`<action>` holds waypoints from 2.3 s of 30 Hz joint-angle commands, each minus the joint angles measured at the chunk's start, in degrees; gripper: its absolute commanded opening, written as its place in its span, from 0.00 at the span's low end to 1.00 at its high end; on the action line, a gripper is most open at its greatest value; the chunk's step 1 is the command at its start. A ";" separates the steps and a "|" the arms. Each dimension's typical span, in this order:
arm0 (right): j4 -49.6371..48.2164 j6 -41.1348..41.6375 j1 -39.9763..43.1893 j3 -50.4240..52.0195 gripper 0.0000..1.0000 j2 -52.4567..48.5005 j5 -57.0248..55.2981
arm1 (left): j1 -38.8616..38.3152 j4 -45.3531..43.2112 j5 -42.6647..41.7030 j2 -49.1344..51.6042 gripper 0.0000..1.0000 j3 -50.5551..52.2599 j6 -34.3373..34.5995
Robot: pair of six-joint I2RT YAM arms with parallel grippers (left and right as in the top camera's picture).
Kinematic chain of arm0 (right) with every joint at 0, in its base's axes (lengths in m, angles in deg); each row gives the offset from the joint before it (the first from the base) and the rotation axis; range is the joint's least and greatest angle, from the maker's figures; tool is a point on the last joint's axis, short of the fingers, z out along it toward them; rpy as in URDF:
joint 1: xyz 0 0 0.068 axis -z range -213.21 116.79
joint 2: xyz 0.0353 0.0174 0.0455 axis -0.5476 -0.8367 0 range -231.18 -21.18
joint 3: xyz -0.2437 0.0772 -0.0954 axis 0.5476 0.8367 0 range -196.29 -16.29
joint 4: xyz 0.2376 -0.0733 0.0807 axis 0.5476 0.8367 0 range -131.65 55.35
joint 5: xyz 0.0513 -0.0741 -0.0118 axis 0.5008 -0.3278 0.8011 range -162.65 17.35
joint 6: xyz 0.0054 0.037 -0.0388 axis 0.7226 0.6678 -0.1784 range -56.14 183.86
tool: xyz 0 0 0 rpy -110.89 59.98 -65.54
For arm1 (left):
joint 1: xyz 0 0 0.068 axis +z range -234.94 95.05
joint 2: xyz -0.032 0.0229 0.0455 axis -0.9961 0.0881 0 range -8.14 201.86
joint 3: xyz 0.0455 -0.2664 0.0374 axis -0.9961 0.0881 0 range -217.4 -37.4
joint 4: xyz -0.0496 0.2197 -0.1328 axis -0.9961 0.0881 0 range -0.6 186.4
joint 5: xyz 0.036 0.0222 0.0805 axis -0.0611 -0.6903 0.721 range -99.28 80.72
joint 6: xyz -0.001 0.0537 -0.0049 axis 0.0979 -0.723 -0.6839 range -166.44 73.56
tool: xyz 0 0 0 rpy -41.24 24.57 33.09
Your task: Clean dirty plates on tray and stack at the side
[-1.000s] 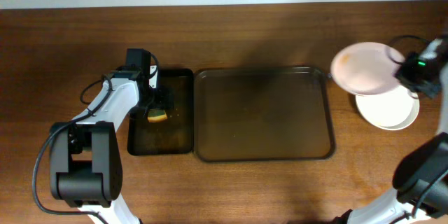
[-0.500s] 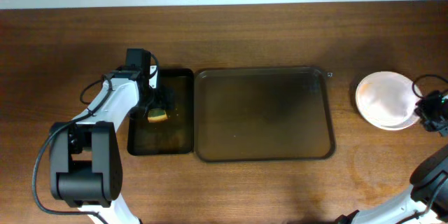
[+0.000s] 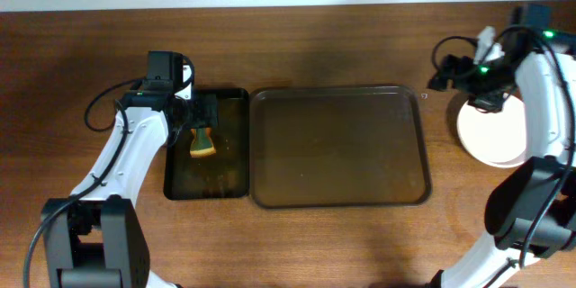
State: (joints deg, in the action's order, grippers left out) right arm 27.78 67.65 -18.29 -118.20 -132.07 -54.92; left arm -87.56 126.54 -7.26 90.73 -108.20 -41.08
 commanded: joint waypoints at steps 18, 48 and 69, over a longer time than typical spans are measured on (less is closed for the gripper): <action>-2.95 -0.85 -14.82 0.00 0.98 40.30 -6.47 | 0.07 -0.07 0.76 -0.63 1.00 -0.50 -0.31; -64.87 -7.82 -17.49 101.59 0.98 110.71 -18.01 | 0.07 -0.07 0.76 -0.63 1.00 -0.50 -0.31; -64.87 -7.85 -17.49 101.59 0.98 110.71 -18.03 | 0.70 1.20 1.86 -29.03 1.00 -0.39 -0.31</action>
State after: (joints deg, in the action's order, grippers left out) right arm -37.35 59.34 -35.40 -16.93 -21.86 -71.83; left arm -87.40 127.62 -6.36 72.42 -108.14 -41.08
